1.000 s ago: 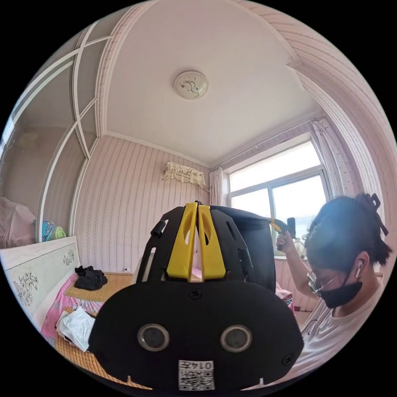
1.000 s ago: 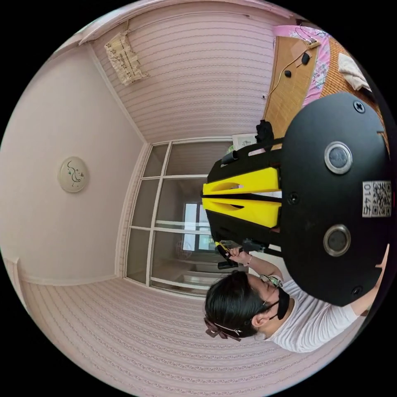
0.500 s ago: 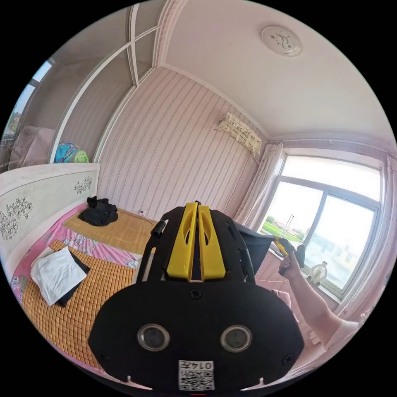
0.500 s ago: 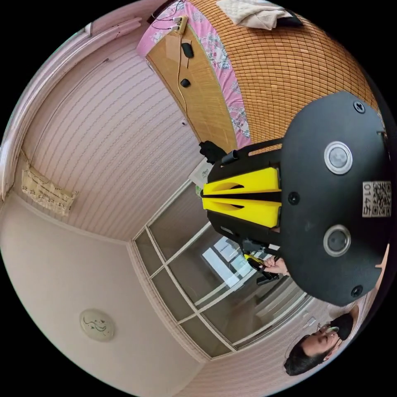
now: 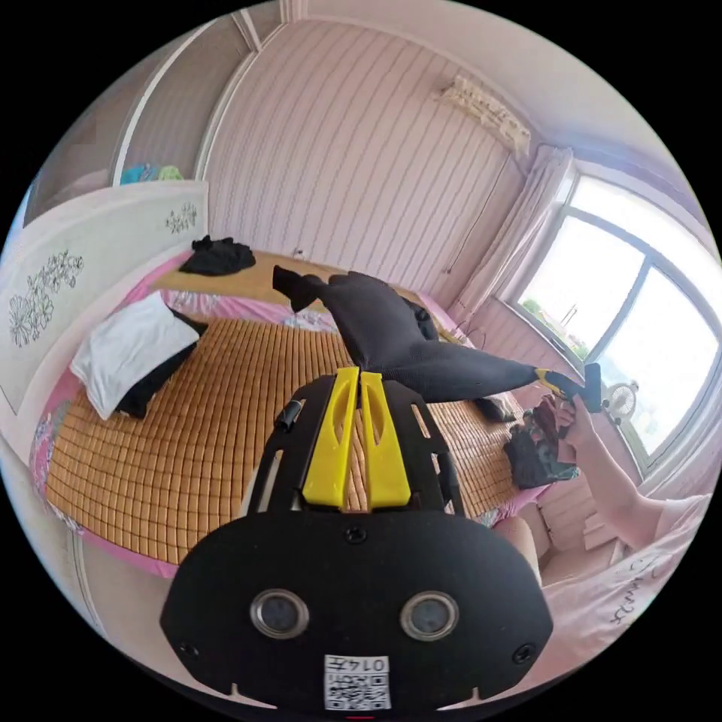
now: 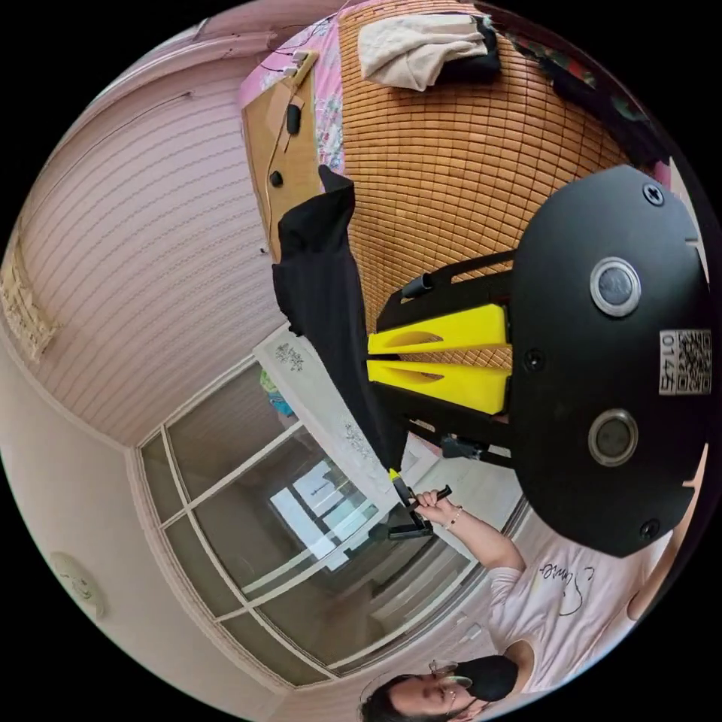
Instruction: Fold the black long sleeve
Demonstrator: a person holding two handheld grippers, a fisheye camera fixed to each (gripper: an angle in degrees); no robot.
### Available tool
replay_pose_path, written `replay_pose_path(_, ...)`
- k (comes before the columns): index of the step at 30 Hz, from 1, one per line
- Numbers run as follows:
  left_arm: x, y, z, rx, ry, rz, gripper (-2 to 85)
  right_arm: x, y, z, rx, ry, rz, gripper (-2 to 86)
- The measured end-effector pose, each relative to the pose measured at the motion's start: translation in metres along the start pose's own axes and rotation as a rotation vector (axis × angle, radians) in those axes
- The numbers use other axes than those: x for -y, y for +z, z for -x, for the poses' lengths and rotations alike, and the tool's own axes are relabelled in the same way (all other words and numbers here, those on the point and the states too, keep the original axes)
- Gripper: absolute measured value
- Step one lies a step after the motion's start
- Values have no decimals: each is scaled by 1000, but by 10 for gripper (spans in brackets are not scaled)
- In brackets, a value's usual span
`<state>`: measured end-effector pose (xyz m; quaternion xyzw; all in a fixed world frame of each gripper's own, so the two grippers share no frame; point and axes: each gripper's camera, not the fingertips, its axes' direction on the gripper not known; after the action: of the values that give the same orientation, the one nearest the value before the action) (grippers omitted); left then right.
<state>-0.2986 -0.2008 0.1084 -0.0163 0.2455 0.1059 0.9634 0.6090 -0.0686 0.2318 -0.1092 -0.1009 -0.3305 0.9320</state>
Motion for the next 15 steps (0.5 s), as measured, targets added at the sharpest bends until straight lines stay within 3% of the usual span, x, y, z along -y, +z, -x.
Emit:
replay_pose_path(7,-136,160,61,105,-194,425,-10,-152,129,-91,-140,442,349,6)
replay_pose_path(15,-179,200,78,138,-118,568,-10,-191,149,-37,-172,395,513,7)
